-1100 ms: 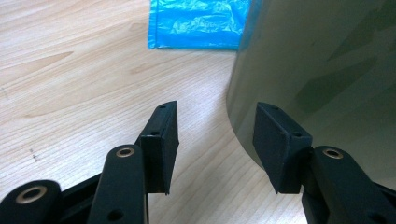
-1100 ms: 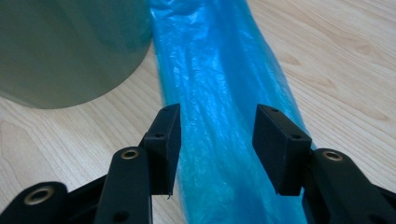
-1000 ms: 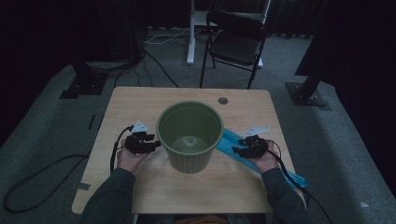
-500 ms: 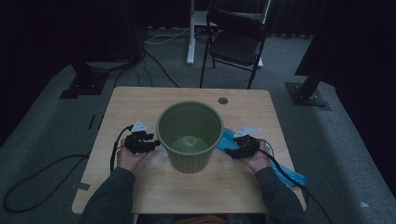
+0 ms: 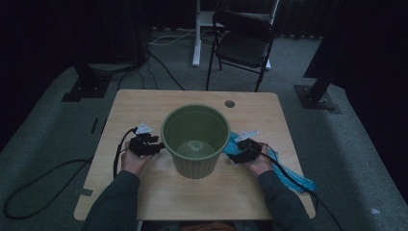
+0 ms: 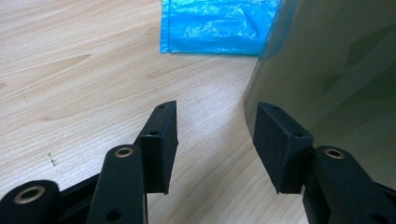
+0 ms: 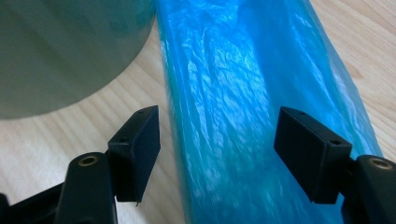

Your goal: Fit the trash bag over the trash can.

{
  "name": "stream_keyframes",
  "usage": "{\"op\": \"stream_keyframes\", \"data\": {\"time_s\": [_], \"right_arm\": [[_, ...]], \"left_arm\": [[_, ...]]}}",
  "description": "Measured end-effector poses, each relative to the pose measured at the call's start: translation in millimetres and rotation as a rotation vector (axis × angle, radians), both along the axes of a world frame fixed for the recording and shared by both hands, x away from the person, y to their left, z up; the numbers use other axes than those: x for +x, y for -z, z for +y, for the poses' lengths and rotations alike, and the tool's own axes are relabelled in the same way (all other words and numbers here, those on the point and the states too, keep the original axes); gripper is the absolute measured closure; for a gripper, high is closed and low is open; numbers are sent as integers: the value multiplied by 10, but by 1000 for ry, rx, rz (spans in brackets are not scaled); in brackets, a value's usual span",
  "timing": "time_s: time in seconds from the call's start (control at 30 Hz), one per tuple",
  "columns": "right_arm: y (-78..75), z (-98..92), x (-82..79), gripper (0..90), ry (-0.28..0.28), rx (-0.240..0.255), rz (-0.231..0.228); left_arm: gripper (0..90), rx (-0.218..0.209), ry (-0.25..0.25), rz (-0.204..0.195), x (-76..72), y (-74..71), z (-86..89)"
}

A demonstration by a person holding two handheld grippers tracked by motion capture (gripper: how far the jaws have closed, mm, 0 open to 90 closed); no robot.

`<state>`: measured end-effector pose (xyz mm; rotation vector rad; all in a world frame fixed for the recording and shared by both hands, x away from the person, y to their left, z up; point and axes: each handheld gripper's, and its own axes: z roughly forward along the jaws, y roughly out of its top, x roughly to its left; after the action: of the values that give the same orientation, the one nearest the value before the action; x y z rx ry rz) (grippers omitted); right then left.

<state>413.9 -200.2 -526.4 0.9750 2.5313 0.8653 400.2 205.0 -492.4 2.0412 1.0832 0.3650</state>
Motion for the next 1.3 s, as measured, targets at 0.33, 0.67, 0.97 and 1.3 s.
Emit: {"op": "stream_keyframes", "data": {"time_s": [0.33,0.67,0.97,1.3], "right_arm": [[36,69,63,500,20,-3,7],[-84,-19,84,415,26,4,-19],[-46,156,211,360,-18,-12,-10],[40,97,386,420,29,20,56]], "left_arm": [[495,-1,3,-1,2,-4,-9],[495,-2,5,-3,5,-7,-10],[495,-5,8,-3,10,-5,-13],[495,-7,8,-2,10,-6,-15]]}}
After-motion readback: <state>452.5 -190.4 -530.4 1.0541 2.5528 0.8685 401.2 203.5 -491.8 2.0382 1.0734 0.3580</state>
